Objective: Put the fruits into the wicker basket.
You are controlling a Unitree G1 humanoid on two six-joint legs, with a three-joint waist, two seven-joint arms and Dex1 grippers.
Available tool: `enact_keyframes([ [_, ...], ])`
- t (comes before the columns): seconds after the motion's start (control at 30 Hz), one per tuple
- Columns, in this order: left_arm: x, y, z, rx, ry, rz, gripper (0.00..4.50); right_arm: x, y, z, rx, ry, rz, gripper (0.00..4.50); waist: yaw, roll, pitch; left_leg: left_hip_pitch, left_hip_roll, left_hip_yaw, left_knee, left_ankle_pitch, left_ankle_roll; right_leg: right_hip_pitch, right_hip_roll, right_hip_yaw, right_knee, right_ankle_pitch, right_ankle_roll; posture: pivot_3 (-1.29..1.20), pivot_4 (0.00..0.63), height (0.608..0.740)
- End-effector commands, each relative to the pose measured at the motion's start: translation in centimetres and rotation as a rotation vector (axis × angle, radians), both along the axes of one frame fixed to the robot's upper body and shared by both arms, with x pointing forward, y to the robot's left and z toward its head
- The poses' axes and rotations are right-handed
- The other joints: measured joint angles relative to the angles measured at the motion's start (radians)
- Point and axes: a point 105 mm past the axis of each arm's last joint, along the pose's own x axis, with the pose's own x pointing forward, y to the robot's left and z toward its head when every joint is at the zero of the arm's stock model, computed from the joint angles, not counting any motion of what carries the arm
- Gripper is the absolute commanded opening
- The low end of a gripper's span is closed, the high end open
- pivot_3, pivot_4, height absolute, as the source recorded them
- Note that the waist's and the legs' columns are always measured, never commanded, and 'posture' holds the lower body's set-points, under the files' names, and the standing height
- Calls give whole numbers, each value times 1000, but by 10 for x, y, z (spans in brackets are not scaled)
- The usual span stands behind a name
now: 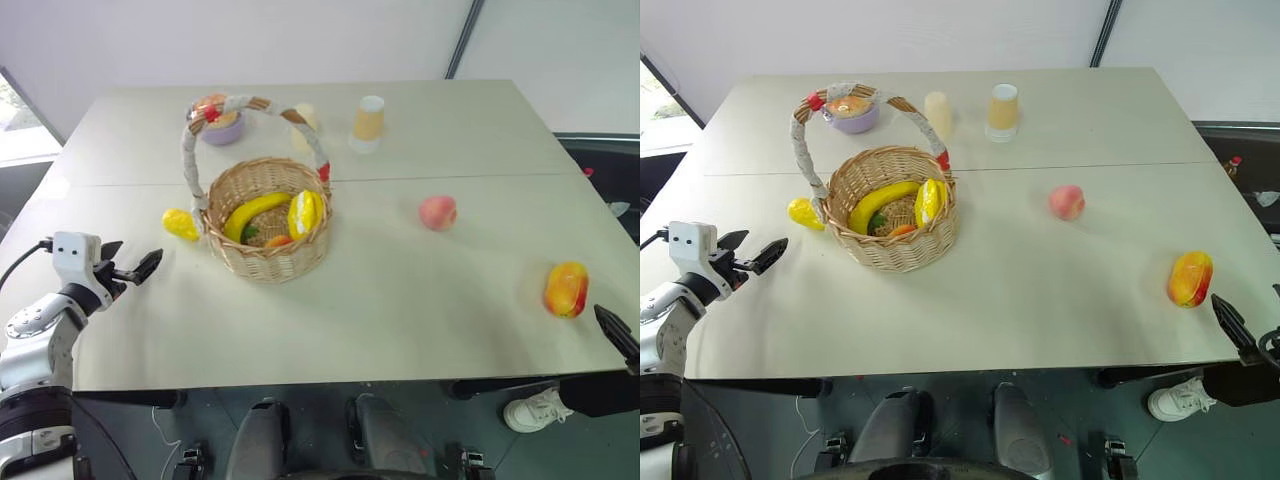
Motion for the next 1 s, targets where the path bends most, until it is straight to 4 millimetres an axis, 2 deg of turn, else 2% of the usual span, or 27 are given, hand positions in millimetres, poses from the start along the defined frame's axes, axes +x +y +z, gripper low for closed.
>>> enact_keyframes([
  [0.03,2,2,12,17,-46,-1,4500,3,1,11,-27,-35,9,4486,0,0,0,0,0,0,0,0,0,0,0,0,0,0,0,0,150,740],
  [0.33,3,6,13,11,-51,23,4500,15,9,15,-32,-58,41,4486,0,0,0,0,0,0,0,0,0,0,0,0,0,0,0,0,150,740],
  [0.5,2,6,13,15,-57,30,4500,32,29,32,-52,-107,129,4486,0,0,0,0,0,0,0,0,0,0,0,0,0,0,1,0,150,740],
  [0.7,1,3,18,27,-75,12,4500,56,90,56,-42,-135,388,4486,0,0,0,0,0,-1,0,0,0,0,0,0,1,1,1,0,150,740],
  [0.73,1,0,20,62,-83,-3,4500,60,112,58,-29,-122,482,4486,0,0,0,0,0,-1,0,0,0,0,0,0,1,1,1,0,150,740],
  [0.83,1,-7,25,109,-99,-31,4500,64,149,58,-9,-79,637,4486,1,-1,0,0,0,-1,0,0,0,0,0,0,1,1,1,0,150,740],
  [0.93,2,-21,38,156,-136,-91,4500,69,200,58,-15,-59,835,4486,1,-1,0,0,0,-2,0,0,0,0,-1,-1,0,1,1,0,150,740],
  [1.0,3,-26,43,199,-139,-119,4500,71,220,59,-29,-63,903,4486,1,-1,0,-1,0,-2,0,0,0,0,-1,-1,0,1,1,0,150,740],
])
